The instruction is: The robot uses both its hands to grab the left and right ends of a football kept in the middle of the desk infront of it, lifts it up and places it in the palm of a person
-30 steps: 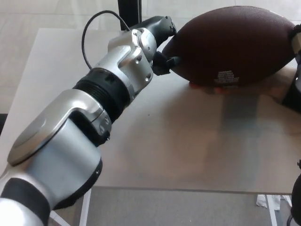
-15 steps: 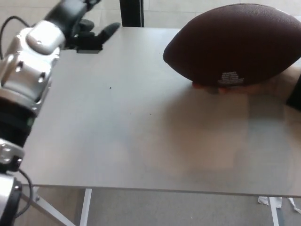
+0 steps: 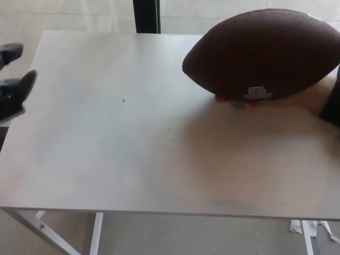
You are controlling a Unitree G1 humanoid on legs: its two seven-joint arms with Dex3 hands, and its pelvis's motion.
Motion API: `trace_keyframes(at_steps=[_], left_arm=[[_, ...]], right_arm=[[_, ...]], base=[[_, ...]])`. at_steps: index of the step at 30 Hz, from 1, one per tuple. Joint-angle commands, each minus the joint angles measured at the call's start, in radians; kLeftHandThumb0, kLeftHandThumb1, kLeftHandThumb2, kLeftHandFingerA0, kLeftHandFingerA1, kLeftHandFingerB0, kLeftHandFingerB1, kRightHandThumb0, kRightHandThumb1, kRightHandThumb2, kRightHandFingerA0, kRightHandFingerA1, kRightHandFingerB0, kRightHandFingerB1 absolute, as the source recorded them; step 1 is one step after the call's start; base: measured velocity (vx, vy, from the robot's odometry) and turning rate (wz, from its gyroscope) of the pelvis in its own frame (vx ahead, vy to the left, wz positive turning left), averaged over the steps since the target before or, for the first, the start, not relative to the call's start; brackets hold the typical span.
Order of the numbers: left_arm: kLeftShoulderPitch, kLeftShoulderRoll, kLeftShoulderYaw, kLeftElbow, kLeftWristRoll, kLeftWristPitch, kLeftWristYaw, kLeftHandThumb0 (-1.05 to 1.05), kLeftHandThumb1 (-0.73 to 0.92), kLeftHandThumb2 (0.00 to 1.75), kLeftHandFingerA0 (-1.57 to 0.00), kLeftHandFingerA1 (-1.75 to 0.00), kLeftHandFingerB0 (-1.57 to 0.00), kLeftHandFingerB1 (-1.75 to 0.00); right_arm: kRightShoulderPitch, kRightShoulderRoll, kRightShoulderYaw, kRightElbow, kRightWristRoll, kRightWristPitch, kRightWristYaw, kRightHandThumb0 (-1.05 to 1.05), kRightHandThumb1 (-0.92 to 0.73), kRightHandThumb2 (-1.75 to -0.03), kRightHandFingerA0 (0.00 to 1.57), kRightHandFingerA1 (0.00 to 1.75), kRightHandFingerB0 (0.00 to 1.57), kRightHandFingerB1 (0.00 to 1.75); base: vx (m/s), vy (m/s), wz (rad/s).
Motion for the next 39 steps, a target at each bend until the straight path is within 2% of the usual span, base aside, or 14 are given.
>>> trace_keyframes(at_steps=[1, 8, 12, 13, 21, 22, 23, 25, 30, 31, 32, 34, 35, 39], left_arm=[[0.870, -0.206, 1.129, -0.497, -0.674, -0.498, -0.365, -0.41, 0.48, 1.07, -0.04, -0.58, 0.00, -0.54], [0.903, -0.224, 1.147, -0.127, -0.679, -0.580, -0.366, -0.80, 0.72, 0.62, -0.23, -0.76, -0.10, -0.55], [0.922, -0.203, 1.123, 0.147, -0.550, -0.676, -0.218, -0.81, 0.60, 0.96, -0.32, -0.72, -0.06, -0.54], [0.944, -0.200, 1.114, 0.192, -0.509, -0.681, -0.167, -0.71, 0.84, 0.64, -0.09, -0.81, 0.00, -0.39], [1.072, -0.220, 0.981, 0.162, -0.306, -0.482, -0.036, -0.63, 0.87, 0.72, 0.00, -0.76, 0.00, -0.33], [1.058, -0.220, 0.948, 0.159, -0.289, -0.449, -0.029, -0.65, 0.88, 0.69, 0.00, -0.76, 0.00, -0.36], [1.038, -0.172, 0.902, 0.232, -0.255, -0.427, -0.031, -0.74, 0.64, 1.01, 0.00, -0.61, 0.00, -0.43], [0.868, 0.045, 0.766, 0.706, -0.174, -0.509, -0.026, -0.80, 0.79, 0.61, -0.02, -0.75, -0.10, -0.44], [0.729, 0.133, 0.660, 0.934, -0.124, -0.480, 0.012, -0.75, 0.71, 0.61, -0.28, -0.72, -0.20, -0.41], [0.793, 0.046, 0.650, 0.652, -0.142, -0.316, -0.026, -0.48, 0.55, 1.08, -0.18, -0.67, -0.03, -0.55], [0.796, 0.044, 0.616, 0.566, -0.121, -0.235, -0.016, -0.72, 0.76, 0.81, -0.26, -0.81, -0.10, -0.58], [0.768, 0.054, 0.588, 0.564, -0.099, -0.232, 0.021, -0.38, 0.56, 1.09, -0.24, -0.68, -0.08, -0.57], [0.752, 0.066, 0.578, 0.594, -0.092, -0.247, 0.036, -0.37, 0.55, 1.09, -0.26, -0.68, -0.11, -0.58], [0.760, 0.059, 0.563, 0.587, -0.099, -0.257, 0.056, -0.64, 0.79, 0.63, -0.33, -0.89, -0.18, -0.60]], right_arm=[[0.708, 0.218, -0.605, -0.752, 0.280, -0.420, 0.226, -0.71, -0.86, -0.67, 0.75, 0.44, 0.56, 0.38], [0.853, 0.318, -0.601, -0.272, 0.215, -0.950, 0.242, -0.67, -0.86, -0.67, 1.06, 1.36, 0.53, 0.55], [0.873, 0.260, -0.583, 0.046, 0.186, -1.131, 0.231, -0.63, -0.77, -0.63, 0.62, 0.86, 0.52, 0.59], [0.879, 0.245, -0.579, 0.130, 0.178, -1.124, 0.212, -0.64, -0.75, -0.62, 0.62, 0.74, 0.48, 0.59], [0.847, 0.238, -0.527, 0.215, 0.088, -0.670, -0.128, -0.78, -0.80, -0.64, 0.13, 1.10, 0.31, 0.68], [0.826, 0.251, -0.519, 0.160, 0.082, -0.593, -0.167, -0.73, -0.67, -1.06, 0.42, 0.95, 0.22, 0.63], [0.797, 0.262, -0.530, 0.064, 0.115, -0.409, -0.194, -0.70, -0.77, -0.65, 0.40, 1.43, 0.23, 0.63], [0.708, 0.250, -0.519, -0.023, 0.129, -0.198, -0.263, -0.66, -0.73, -0.65, 0.64, 1.58, 0.20, 0.63], [0.548, 0.173, -0.526, 0.076, 0.123, -0.098, -0.379, -0.59, -0.68, -0.64, 0.78, 1.48, 0.36, 0.71], [0.472, 0.108, -0.517, 0.202, 0.128, -0.098, -0.386, -0.65, -0.72, -0.68, 0.63, 1.57, 0.33, 0.69], [0.389, 0.067, -0.537, 0.301, 0.180, -0.126, -0.379, -0.65, -0.79, -0.63, 0.13, 0.81, 0.14, 0.68], [0.319, 0.023, -0.531, 0.368, 0.168, -0.136, -0.402, -0.36, -0.60, -1.13, 0.03, 0.56, 0.00, 0.52], [0.290, 0.005, -0.541, 0.407, 0.179, -0.151, -0.399, -0.71, -0.67, -0.98, 0.00, 0.21, 0.04, 0.20], [0.228, -0.043, -0.575, 0.503, 0.203, -0.172, -0.421, -0.71, -0.65, -0.96, 0.00, 0.21, 0.00, 0.17]], base=[[0.00, 0.000, 0.00], [0.00, 0.000, 0.00], [0.00, 0.000, 0.00], [0.00, 0.000, 0.00], [0.00, 0.000, 0.00], [0.00, 0.000, 0.00], [0.00, 0.000, 0.00], [0.00, 0.000, 0.00], [0.00, 0.000, 0.00], [0.00, 0.000, 0.00], [0.00, 0.000, 0.00], [0.00, 0.000, 0.00], [0.00, 0.000, 0.00], [0.00, 0.000, 0.00]])
